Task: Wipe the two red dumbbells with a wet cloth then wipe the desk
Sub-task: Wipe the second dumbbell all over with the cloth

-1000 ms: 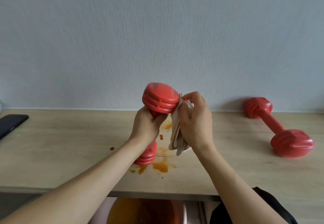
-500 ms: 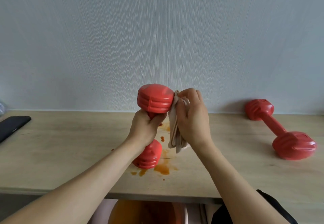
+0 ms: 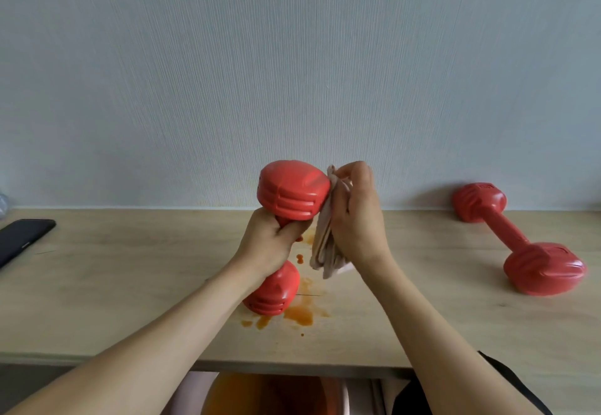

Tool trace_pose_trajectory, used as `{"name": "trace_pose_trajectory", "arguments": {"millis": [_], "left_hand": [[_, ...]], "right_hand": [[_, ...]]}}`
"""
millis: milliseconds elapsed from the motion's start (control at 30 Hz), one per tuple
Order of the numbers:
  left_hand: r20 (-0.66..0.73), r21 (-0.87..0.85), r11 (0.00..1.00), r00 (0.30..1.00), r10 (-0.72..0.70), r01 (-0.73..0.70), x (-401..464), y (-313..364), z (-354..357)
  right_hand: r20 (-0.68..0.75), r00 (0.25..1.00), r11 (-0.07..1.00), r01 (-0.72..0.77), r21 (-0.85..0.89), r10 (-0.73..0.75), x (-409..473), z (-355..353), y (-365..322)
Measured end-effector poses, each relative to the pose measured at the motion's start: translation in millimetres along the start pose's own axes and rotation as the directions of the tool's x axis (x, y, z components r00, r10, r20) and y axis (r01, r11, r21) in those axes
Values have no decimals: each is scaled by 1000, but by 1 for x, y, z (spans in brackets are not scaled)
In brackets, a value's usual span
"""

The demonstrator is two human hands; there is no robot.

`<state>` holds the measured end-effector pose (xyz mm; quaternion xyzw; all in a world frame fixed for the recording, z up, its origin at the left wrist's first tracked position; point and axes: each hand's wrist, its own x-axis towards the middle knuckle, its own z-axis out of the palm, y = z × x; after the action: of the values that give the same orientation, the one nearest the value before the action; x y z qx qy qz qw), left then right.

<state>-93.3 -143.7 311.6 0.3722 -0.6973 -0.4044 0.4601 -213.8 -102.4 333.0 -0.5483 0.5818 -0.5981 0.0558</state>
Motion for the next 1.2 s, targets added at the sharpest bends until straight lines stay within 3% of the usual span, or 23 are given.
{"name": "trace_pose_trajectory", "arguments": {"millis": [267,500,700,933,1200], "left_hand": [[-68,-48,992,991,-118,115,5,4,-5],[33,-37,999,999,-32,33,1,1,-2],[-16,-37,995,995,-97,96,4,5,-4],[68,-25,1000,998,-12,14,2,1,-4],[85,-15,999,996,-38,39,7,-1,-10]], "right_hand": [[-11,972,967,233,-106,-235,-23,9,-29],[-2,999,998,47,47,-47,6,1,-1],[-17,979,978,201,-55,-202,-18,3,-26],[16,1000,995,10,104,-11,5,6,3],[100,995,998,-19,63,13,-2,-3,11]]}}
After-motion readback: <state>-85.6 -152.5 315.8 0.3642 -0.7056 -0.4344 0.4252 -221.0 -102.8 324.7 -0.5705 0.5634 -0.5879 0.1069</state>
